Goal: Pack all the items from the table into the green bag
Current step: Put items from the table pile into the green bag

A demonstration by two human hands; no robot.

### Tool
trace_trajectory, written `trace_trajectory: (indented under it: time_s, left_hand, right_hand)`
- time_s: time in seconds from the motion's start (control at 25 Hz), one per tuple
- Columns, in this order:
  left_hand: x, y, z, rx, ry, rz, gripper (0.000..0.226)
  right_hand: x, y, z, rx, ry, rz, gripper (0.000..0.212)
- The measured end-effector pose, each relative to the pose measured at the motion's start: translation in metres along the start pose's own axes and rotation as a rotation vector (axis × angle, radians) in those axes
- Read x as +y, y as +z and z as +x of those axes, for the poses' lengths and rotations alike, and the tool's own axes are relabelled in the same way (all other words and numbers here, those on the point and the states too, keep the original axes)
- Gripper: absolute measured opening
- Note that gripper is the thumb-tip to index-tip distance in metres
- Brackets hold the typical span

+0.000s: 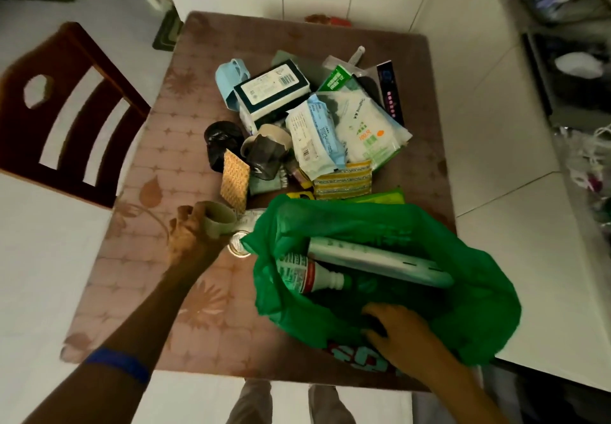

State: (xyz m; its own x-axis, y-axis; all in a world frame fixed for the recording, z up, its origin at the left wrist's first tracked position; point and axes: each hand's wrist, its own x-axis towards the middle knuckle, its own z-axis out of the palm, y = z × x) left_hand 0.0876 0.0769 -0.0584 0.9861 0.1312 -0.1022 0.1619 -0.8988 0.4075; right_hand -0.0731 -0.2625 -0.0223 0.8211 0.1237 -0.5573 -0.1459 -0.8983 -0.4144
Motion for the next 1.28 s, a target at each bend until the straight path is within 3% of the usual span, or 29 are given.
trace_trajectory:
  time_s: [0.12, 0.2, 0.24, 0.36, 0.48, 0.56, 0.68, 0.8, 0.92, 1.12, 1.2, 1.28]
  left_hand:
    - [0.02, -0.038, -0.014, 0.252, 0.088, -0.179, 0.076]
    - [0.057, -0.079, -0.027, 0.402, 0.081, -0.438, 0.074]
    - [0.082, -0.098, -0.036, 0.405, 0.107, -0.532, 0.074]
    - [0.149, -0.116, -0.067, 0.185, 0.274, -0.634, 0.074]
    - [0.172, -0.086, -0.082, -0.224, 0.244, -0.724, 0.081]
    - [0.165, -0.057, -0.088, -0.411, 0.296, -0.534, 0.082]
    - [0.147, -0.019, -0.099, -0.352, 0.368, -0.028, 0.069]
    - [0.14, -0.004, -0.104, -0.238, 0.338, 0.063, 0.057]
    - [0.132, 0.001, -0.106, -0.19, 0.423, 0.116, 0.046]
    - [0.13, 0.007, -0.105, -0.078, 0.475, 0.116, 0.035]
    - [0.135, 0.002, -0.097, -0.025, 0.499, 0.033, 0.025]
    - [0.138, -0.003, -0.085, -0.019, 0.484, -0.011, 0.024]
  right_hand:
    - [-0.025, -0.022, -0.003, 0.275, -0.061, 0.211, 0.033]
    - [-0.06, -0.053, -0.007, 0.416, -0.166, 0.555, 0.046]
    - [-0.081, -0.07, -0.007, 0.417, -0.263, 0.707, 0.055]
    - [-0.12, -0.106, -0.002, 0.368, -0.489, 0.918, 0.068]
    - [-0.092, -0.115, 0.004, 0.596, -0.315, 1.103, 0.023]
    - [-0.04, -0.108, 0.01, 0.636, -0.097, 0.953, 0.022]
    - [0.031, -0.08, 0.025, 0.365, 0.048, 0.596, 0.023]
    - [0.061, -0.042, 0.044, 0.079, 0.114, 0.335, 0.024]
    - [0.056, -0.019, 0.061, -0.024, 0.15, 0.284, 0.031]
    - [0.043, -0.025, 0.057, -0.001, 0.229, 0.191, 0.035]
    - [0.038, -0.043, 0.04, 0.149, 0.204, 0.009, 0.032]
    - [0.025, -0.075, 0.041, 0.368, 0.089, 0.013, 0.021]
